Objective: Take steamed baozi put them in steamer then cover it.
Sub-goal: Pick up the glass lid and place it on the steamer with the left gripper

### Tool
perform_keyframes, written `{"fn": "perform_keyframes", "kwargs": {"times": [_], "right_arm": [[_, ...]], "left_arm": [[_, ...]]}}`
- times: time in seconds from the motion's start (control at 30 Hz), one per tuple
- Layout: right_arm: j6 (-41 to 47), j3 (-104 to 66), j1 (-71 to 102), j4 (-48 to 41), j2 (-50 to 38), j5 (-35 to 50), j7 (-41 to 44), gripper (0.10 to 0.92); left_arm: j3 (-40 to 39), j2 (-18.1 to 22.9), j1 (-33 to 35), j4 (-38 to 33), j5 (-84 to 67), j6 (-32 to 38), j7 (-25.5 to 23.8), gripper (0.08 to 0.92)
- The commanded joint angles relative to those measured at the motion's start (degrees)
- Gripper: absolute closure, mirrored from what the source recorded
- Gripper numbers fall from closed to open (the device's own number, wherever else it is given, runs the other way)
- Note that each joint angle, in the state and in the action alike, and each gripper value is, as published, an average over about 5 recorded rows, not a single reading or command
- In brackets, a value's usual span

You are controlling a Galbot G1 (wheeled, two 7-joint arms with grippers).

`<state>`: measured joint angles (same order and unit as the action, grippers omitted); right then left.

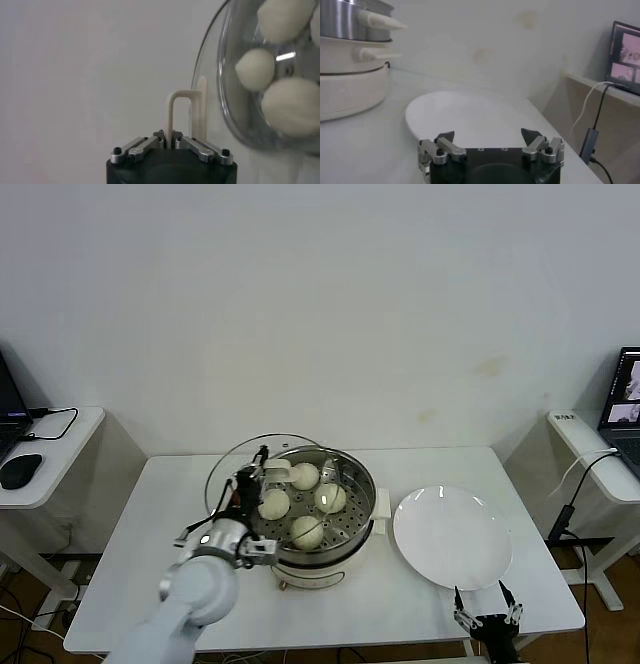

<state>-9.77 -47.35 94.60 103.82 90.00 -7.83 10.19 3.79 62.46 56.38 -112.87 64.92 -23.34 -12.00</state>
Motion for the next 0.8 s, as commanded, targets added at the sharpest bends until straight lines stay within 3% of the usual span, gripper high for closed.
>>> {"fn": "perform_keyframes", "kwargs": {"times": [0.03, 0.8], "right_arm": [[-0.4, 0.4, -0.2, -0.6, 0.3, -1.4, -0.1, 0.203], [-1.0, 0.2, -0.1, -1.3, -0.2, -1.7, -0.4, 0.203]], "left_arm": [[-8.9, 8.0, -7.7, 5.7, 7.5, -2.9, -4.1, 0.852], [-8.2, 8.5, -5.2, 7.7, 8.4, -1.2, -4.3, 0.852]]}}
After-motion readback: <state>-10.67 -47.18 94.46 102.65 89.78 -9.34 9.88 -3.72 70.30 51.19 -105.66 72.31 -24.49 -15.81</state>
